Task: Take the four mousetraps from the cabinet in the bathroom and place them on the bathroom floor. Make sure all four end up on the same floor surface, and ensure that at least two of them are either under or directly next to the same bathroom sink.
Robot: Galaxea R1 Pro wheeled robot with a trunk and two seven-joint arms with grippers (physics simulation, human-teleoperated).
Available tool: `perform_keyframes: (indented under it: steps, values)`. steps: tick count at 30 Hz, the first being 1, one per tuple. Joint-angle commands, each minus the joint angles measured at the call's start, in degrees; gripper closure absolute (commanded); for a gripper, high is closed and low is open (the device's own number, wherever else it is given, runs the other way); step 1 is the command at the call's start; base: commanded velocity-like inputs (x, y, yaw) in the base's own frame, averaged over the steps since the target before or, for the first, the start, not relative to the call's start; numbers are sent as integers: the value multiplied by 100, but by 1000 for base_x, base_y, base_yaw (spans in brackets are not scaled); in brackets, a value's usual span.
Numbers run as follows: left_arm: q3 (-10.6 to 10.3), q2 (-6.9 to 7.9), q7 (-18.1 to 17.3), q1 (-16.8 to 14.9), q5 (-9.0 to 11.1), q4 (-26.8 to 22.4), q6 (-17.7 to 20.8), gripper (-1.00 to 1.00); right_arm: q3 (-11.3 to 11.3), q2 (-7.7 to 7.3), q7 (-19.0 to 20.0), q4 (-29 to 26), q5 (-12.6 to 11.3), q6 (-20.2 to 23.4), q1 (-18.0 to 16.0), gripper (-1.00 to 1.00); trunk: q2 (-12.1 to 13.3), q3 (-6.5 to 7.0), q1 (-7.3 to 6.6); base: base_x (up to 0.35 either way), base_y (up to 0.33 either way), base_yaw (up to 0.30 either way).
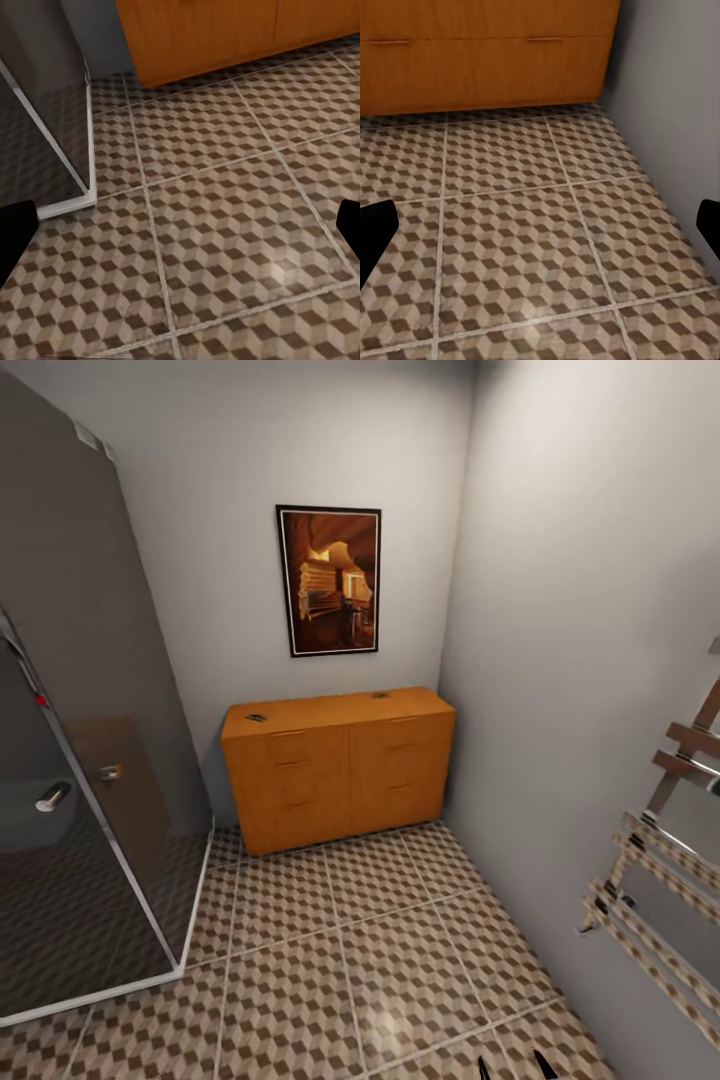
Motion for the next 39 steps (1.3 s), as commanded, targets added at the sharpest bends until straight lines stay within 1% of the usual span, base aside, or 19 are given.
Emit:
perform_keyframes:
  steps: [1, 8, 16, 24, 31, 39]
  values:
    - [-49, -4, 39, -11, 6, 20, -26, -100, 42, -2, 21, 1, -60, -14, -3, -100, -13, -15, 5, 95, -75, 286]
    - [-49, -5, 39, -11, 6, 19, -26, -100, 42, -2, 21, 1, -60, -14, -3, -100, -13, -28, 5, 33, -26, 269]
    - [-49, -5, 39, -11, 6, 19, -26, -100, 42, -3, 21, 1, -60, -14, -3, -100, -13, -30, 5, 2, -10, 52]
    - [-50, -5, 39, -11, 6, 20, -26, -100, 42, -2, 21, 1, -60, -14, -3, -100, -13, -30, 5, 0, -233, 18]
    - [-49, -5, 39, -11, 6, 17, -26, -100, 42, -2, 21, 1, -60, -14, -3, -100, -13, -30, 5, 16, -270, 134]
    - [-49, -5, 39, -11, 6, 17, -26, -100, 42, -2, 21, 1, -60, -14, -4, -100, -13, -30, 5, 13, -54, 93]
